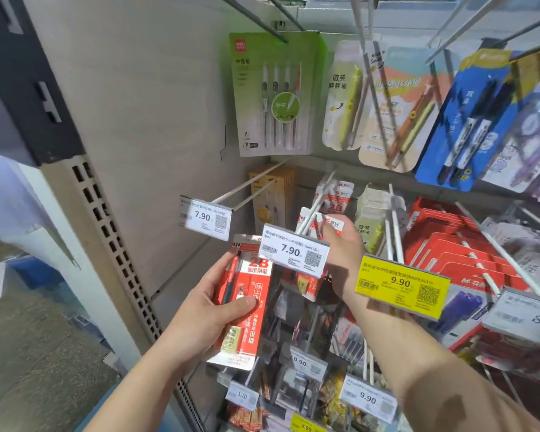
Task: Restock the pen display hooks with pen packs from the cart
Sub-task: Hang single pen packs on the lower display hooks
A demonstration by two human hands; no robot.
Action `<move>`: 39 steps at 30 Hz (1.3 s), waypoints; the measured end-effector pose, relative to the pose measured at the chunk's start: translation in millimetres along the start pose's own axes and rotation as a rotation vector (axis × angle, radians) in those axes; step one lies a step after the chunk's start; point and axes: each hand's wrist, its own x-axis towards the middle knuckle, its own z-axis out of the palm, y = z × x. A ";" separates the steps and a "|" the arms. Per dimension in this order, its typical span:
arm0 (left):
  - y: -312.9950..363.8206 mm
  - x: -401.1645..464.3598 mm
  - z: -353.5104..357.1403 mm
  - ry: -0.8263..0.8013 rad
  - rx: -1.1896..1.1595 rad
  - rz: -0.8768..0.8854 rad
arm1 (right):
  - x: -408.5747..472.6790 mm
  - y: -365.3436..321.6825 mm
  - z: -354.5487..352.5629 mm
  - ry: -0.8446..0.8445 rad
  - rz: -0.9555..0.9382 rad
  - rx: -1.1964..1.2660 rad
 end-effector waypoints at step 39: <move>-7.4 -7.8 19.6 -0.075 0.065 -0.034 | -74.4 30.8 -0.5 -0.159 0.199 0.141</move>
